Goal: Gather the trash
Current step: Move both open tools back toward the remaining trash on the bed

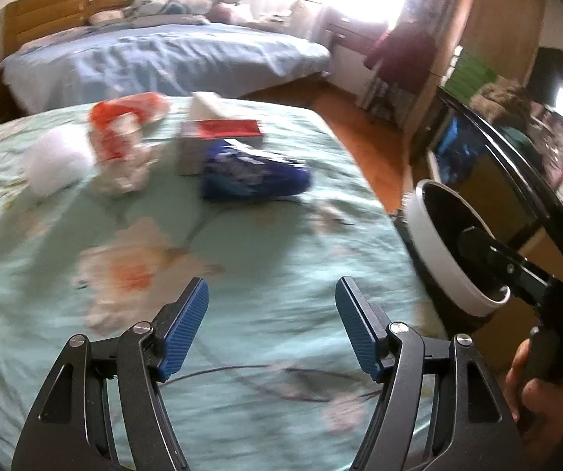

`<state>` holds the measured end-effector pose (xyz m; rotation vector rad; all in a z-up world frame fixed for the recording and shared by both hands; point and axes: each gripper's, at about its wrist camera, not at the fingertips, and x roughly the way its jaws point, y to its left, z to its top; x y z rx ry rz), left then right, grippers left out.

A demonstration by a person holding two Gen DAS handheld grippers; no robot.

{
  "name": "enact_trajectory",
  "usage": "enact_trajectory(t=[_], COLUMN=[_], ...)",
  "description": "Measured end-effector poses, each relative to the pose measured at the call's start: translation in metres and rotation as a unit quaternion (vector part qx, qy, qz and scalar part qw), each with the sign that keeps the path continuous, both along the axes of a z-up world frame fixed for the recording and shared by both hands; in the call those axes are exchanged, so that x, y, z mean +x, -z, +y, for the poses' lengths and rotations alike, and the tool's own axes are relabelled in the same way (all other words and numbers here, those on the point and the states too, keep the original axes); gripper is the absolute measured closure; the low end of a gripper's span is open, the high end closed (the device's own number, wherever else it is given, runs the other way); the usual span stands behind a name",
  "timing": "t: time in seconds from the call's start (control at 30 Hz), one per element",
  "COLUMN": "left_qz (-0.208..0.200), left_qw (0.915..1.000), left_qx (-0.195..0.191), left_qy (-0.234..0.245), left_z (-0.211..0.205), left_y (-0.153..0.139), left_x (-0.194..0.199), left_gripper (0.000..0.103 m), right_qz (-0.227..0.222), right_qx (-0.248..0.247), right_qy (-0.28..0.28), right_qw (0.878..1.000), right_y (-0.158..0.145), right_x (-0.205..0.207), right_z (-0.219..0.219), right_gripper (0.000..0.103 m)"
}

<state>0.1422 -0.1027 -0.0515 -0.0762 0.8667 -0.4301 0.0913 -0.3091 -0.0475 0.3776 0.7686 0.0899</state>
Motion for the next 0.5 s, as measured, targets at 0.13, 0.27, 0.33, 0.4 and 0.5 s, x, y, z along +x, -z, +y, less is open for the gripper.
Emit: enact_trajectory(t=[0.13,0.27,0.33,0.4,0.5], left_qz=[0.006,0.011,0.013,0.015,0.016], left_qw=[0.9995,0.9983,0.9977,0.9972,0.9965], left_qx=[0.0,-0.002,-0.001,0.0,0.001], left_qy=[-0.031,-0.058,-0.066,-0.074,-0.082], left_z=[0.027,0.051,0.061,0.069,0.079], left_y=[0.006,0.012,0.014,0.016,0.019], left_x=[0.005,0.012,0.014,0.017,0.022], left_gripper=[0.034,0.034,0.034,0.034,0.034], right_qz=[0.002,0.005,0.01,0.013,0.017], right_qx=[-0.001,-0.003,-0.004,-0.007,-0.012], right_qy=[-0.029,-0.054,-0.063,-0.072,-0.081], right_qw=[1.0,0.999,0.998,0.997,0.997], right_y=[0.004,0.01,0.013,0.016,0.02], right_x=[0.009,0.019,0.023,0.027,0.036], right_z=[0.022,0.043,0.049,0.056,0.062], right_gripper=[0.011,0.011,0.011,0.011,0.011])
